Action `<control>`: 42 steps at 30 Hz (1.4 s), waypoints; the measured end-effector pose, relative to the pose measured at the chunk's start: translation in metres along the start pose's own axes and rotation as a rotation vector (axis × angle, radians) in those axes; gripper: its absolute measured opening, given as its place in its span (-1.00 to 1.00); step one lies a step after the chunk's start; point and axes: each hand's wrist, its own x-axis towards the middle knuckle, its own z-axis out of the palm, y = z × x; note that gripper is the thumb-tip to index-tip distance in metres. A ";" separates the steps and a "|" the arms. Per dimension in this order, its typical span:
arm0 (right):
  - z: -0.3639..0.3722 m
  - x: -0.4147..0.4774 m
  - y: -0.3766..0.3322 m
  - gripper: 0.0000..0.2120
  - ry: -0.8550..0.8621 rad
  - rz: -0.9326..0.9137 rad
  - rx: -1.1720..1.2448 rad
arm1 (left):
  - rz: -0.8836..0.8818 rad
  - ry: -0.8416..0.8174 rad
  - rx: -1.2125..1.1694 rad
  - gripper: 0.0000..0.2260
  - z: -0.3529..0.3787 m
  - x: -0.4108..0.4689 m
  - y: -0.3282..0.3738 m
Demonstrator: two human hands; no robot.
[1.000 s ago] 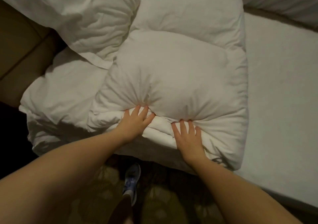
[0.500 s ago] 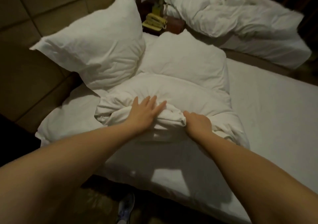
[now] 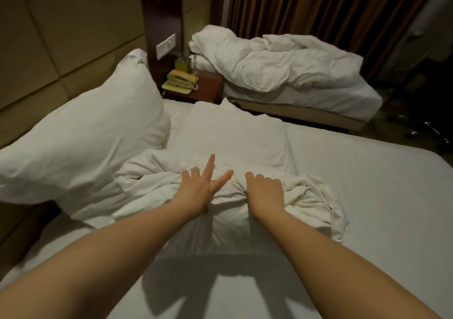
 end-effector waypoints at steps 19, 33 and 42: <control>0.066 -0.036 0.009 -0.51 -0.394 -0.037 0.178 | -0.003 -0.272 -0.079 -0.56 0.044 -0.015 0.054; 0.072 -0.212 -0.037 -0.68 -0.316 -0.106 0.067 | 0.089 -0.245 -0.151 -0.57 0.065 -0.194 0.080; 0.070 -0.356 -0.137 -0.66 -0.417 -0.061 0.158 | 0.201 -0.310 -0.138 -0.62 0.096 -0.350 0.055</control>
